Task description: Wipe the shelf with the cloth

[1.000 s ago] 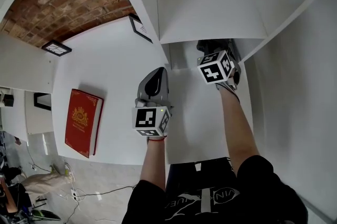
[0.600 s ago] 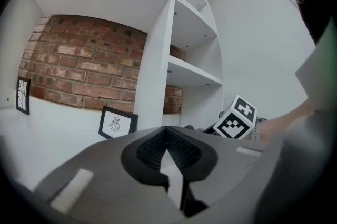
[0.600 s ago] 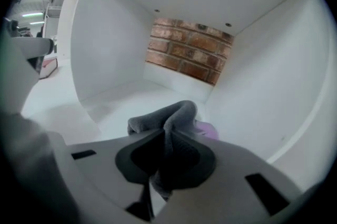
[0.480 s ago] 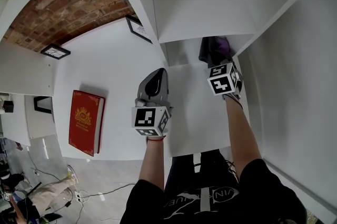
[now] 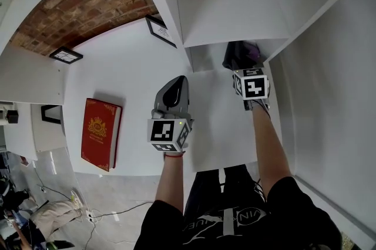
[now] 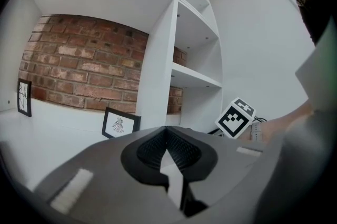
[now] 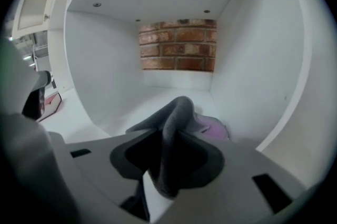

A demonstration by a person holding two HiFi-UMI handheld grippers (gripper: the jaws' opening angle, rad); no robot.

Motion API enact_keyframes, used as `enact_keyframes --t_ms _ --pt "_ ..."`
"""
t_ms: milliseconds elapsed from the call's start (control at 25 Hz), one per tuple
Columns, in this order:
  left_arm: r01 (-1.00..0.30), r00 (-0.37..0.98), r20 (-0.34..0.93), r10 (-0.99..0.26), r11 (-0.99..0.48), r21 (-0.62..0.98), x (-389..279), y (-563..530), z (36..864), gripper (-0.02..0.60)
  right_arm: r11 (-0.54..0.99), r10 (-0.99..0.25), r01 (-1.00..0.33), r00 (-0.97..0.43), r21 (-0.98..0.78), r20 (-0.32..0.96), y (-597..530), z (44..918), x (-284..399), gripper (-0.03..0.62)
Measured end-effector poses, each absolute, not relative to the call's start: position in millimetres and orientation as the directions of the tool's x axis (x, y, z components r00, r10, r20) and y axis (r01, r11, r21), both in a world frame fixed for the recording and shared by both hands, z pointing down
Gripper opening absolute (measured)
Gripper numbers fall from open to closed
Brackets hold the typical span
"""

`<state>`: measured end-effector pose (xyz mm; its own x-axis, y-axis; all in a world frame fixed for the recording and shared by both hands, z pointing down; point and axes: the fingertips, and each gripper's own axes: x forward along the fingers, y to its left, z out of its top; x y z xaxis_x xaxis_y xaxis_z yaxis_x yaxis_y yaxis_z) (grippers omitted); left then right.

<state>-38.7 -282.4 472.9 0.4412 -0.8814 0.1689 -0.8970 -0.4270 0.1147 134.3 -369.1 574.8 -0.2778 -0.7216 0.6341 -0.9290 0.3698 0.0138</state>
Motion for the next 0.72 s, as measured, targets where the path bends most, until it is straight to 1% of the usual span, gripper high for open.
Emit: enact_keyframes --t_ms 80,160,240,360,520,600,720 --pt "-0.899 0.435 0.165 -0.885 -0.421 0.118 -40.6 -282.4 473.8 0.011 0.407 -0.706 -0.912 -0.285 0.043 0.648 -364.4 575.5 123.1 0.091" --pt "-0.902 0.429 0.161 -0.889 -0.414 0.122 -42.2 -282.2 474.4 0.011 0.475 -0.682 -0.879 -0.341 0.038 0.646 -359.0 575.2 98.6 0.07" --pt "-0.901 0.432 0.168 -0.886 -0.418 0.117 -44.0 -279.5 475.7 0.011 0.539 -0.655 -0.843 -0.418 0.0 0.63 -353.0 575.9 66.2 0.063" --pt "-0.898 0.441 0.181 -0.879 -0.429 0.099 -45.2 -274.3 476.8 0.011 0.615 -0.611 -0.788 -0.494 -0.021 0.619 -345.8 577.2 21.6 0.061" --pt "-0.904 0.428 0.179 -0.886 -0.419 0.085 -53.9 -271.1 473.9 0.011 0.637 -0.594 -0.77 -0.522 -0.039 0.613 -347.9 576.5 -1.8 0.057" --pt "-0.908 0.419 0.183 -0.89 -0.411 0.08 -60.2 -267.4 474.5 0.011 0.613 -0.582 -0.777 -0.565 -0.141 0.585 -349.0 575.9 1.4 0.053" --pt "-0.913 0.407 0.184 -0.895 -0.399 0.079 -66.9 -265.4 473.9 0.011 0.574 -0.571 -0.747 -0.658 -0.334 0.491 -351.7 563.2 3.7 0.049"
